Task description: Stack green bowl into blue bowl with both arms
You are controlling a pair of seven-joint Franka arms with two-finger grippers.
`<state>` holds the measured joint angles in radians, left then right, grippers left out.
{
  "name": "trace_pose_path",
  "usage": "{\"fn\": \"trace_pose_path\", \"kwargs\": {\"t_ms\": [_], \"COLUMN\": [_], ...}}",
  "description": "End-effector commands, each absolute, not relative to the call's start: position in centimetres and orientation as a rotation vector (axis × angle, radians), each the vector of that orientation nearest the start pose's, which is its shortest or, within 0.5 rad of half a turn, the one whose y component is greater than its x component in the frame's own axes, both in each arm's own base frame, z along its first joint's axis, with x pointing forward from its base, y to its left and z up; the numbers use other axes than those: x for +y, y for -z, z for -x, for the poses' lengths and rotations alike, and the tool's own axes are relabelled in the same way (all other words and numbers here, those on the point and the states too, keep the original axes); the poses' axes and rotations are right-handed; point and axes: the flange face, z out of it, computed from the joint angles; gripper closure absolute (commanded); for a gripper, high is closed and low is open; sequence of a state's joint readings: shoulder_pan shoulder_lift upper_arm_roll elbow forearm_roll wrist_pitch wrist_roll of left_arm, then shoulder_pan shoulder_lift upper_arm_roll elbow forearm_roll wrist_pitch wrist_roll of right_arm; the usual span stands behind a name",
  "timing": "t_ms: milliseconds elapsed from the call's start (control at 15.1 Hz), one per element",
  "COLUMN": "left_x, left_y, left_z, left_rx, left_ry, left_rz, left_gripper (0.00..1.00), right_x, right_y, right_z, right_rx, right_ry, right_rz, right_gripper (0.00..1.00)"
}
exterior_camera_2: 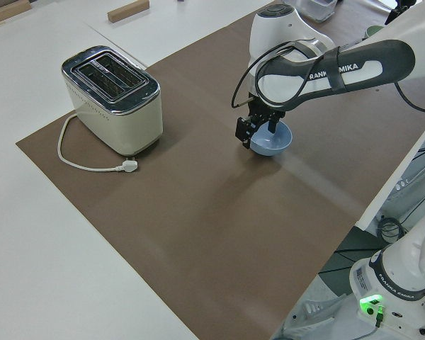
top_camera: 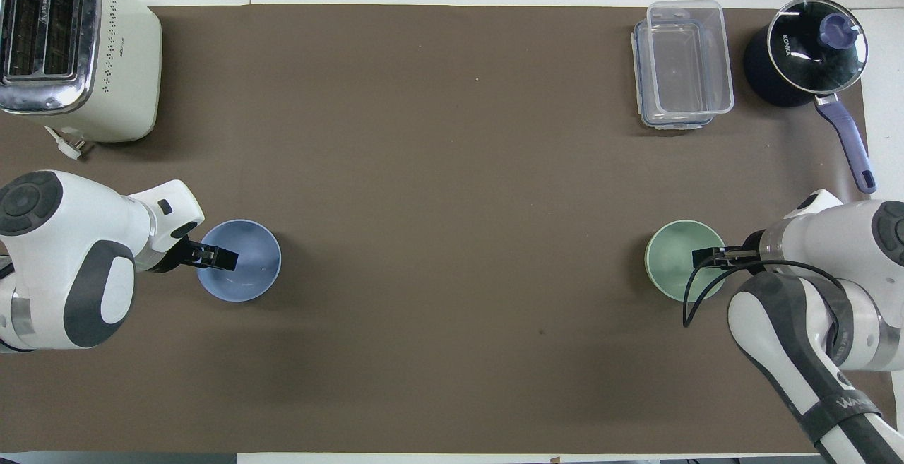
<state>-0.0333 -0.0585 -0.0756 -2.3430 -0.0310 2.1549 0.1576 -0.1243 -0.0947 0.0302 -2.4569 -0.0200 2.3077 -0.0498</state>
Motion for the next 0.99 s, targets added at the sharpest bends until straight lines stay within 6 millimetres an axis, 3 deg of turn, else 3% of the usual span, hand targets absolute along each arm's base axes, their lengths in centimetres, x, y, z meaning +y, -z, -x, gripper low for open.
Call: {"fn": "trace_pose_path", "kwargs": {"t_ms": [0, 66, 133, 199, 265, 398, 530, 729, 861, 928], "left_x": [-4.9, -4.9, -4.8, -4.7, -4.7, -4.5, -6.9, -16.1, -23.4, -26.7], "left_y": [-34.1, -34.0, -33.8, -33.8, -33.8, -34.1, -37.1, -43.4, -43.8, -42.8], "left_z": [-46.8, -46.7, -46.5, -46.6, -46.5, -46.9, -49.0, -52.2, -50.2, -48.5], "left_rx": [0.413, 0.411, 0.413, 0.411, 0.411, 0.397, 0.312, 0.221, 0.149, 0.137], "left_ry": [-0.133, -0.121, -0.125, -0.123, -0.125, -0.121, -0.143, -0.216, -0.187, -0.166], "left_rz": [3.124, 3.124, 3.124, 3.124, 3.124, 3.127, 3.134, 3.177, 3.214, 3.214], "left_gripper": [0.16, 0.27, 0.51, 0.84, 1.0, 1.0, 1.0, 1.0, 1.0, 1.0], "right_x": [-4.2, -4.3, -4.3, -4.3, -4.3, -4.3, -4.3, -4.2, -4.2, -4.2], "right_y": [-32.8, -32.8, -32.7, -32.7, -32.7, -32.7, -32.7, -35.1, -38.0, -39.7], "right_z": [-45.6, -45.6, -45.5, -45.5, -45.5, -45.4, -45.3, -45.8, -46.6, -47.4], "right_rx": [0.012, 0.019, 0.026, 0.033, 0.033, 0.033, 0.033, 0.032, 0.035, 0.04], "right_ry": [-0.056, -0.059, -0.061, -0.061, -0.063, -0.075, -0.102, -0.092, -0.073, -0.045], "right_rz": [3.144, 3.144, 3.144, 3.144, 3.144, 3.143, 3.141, 3.14, 3.143, 3.145], "right_gripper": [0.79, 1.0, 1.0, 1.0, 1.0, 1.0, 1.0, 1.0, 1.0, 1.0]}}
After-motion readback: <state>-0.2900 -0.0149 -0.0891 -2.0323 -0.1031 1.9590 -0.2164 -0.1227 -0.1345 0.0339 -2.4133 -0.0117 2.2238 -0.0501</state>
